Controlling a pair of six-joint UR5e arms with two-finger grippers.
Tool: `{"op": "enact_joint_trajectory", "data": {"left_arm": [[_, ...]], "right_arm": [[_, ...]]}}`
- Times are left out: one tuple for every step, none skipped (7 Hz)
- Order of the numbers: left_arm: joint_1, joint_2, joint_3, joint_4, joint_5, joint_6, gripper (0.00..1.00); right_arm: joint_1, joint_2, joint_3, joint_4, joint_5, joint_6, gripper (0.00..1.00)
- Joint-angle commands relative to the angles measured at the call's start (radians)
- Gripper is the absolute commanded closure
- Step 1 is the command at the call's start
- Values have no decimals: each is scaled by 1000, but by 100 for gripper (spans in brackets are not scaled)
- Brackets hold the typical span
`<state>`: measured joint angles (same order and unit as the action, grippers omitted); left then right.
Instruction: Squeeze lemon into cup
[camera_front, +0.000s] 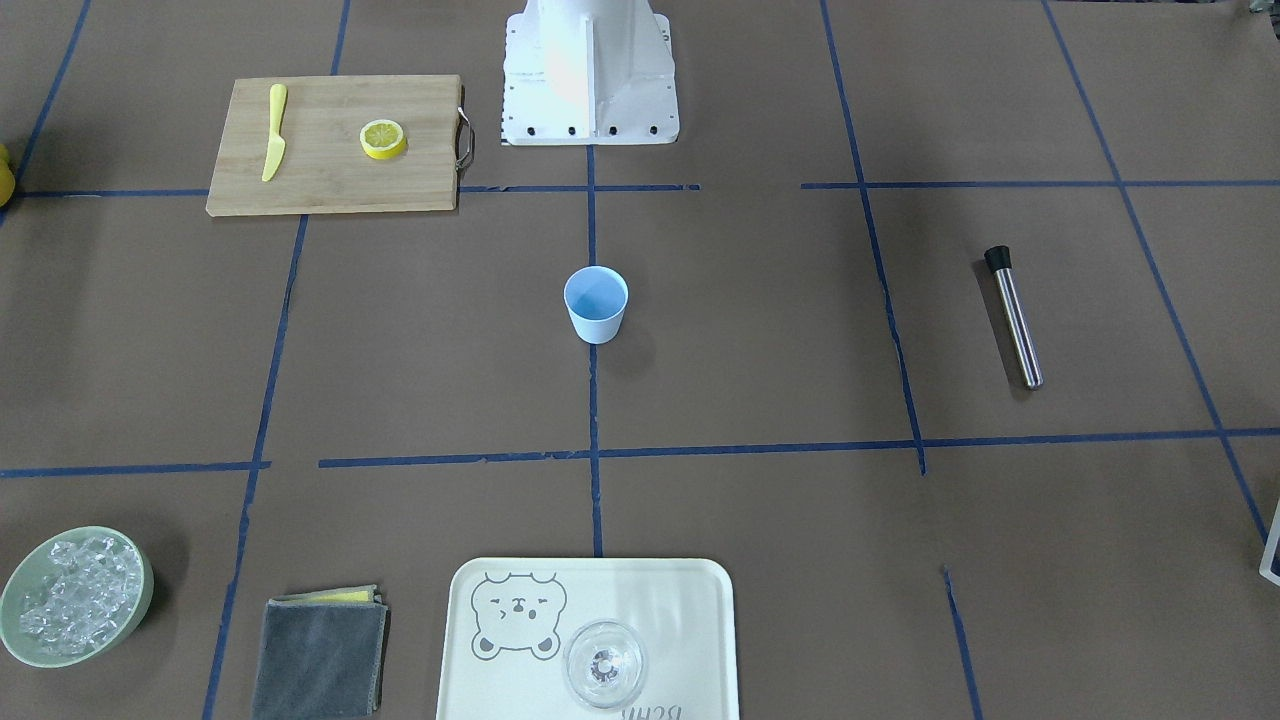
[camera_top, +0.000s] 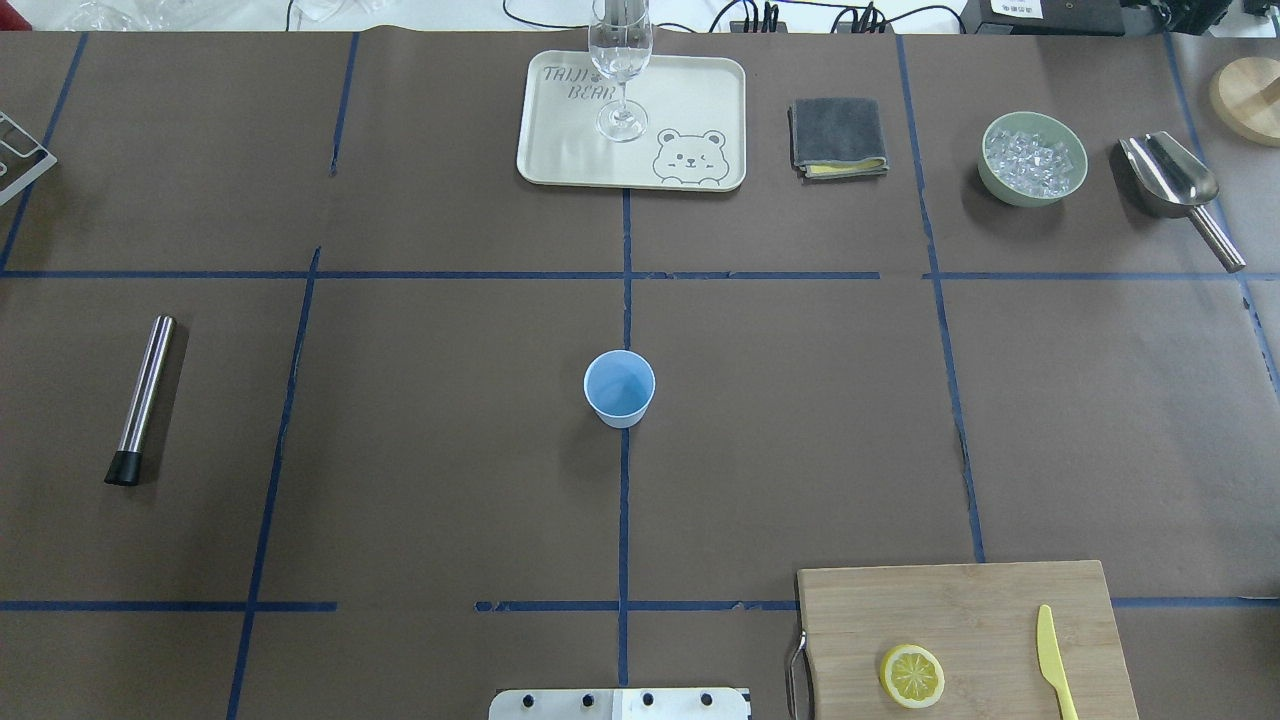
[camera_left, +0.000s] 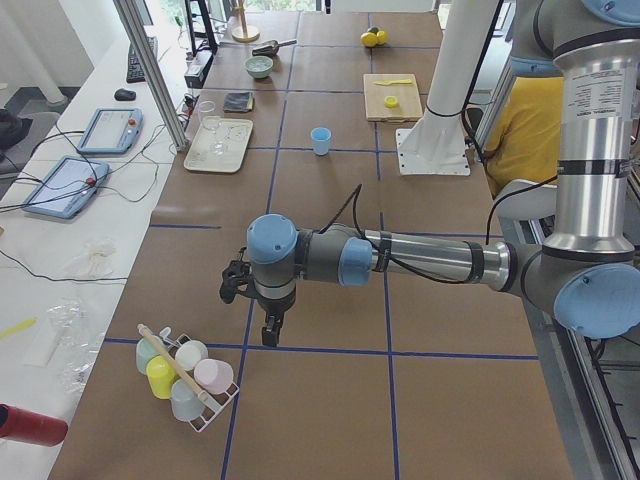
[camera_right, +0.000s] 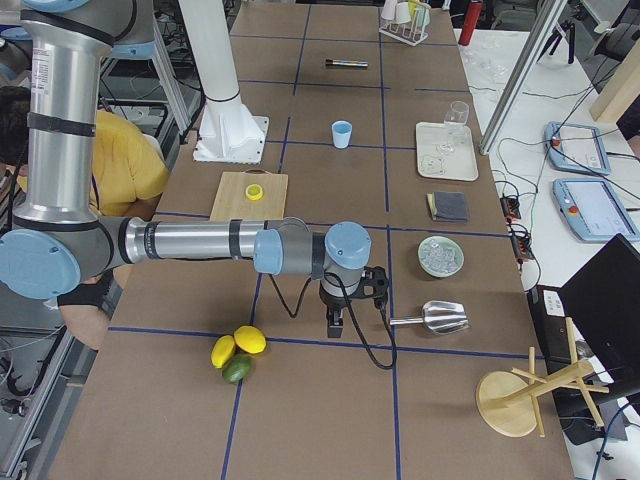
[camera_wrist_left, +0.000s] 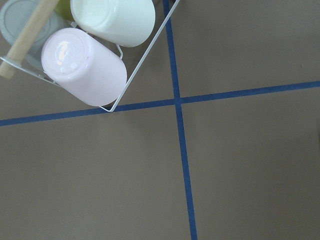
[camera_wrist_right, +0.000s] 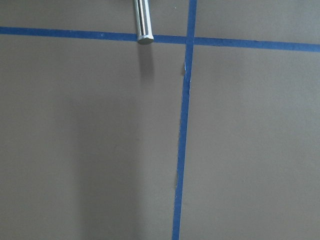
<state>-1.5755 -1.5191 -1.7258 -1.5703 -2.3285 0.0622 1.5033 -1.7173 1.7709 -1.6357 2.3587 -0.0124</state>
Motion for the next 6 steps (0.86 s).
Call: {"op": "enact_joint_trajectory", "data": {"left_arm": [[0, 0, -12, -4, -3, 1, 0], [0, 0, -14, -4, -3, 1, 0], [0, 0, -14, -4, -9, 4, 0], [0, 2, -12, -7, -46, 4, 0], [0, 3, -11, -29, -48, 1, 0], [0, 11, -14, -48, -49, 1, 0]], "right_arm": [[0, 1, 4, 2, 8, -1, 0], [0, 2, 4, 2, 10, -4, 0], [-2, 1, -2, 41, 8, -9, 0], [-3, -5, -17, 100, 10, -11, 0], [-11, -5, -21, 105, 11, -9, 0], [-44, -5, -19, 105, 11, -9, 0]]}}
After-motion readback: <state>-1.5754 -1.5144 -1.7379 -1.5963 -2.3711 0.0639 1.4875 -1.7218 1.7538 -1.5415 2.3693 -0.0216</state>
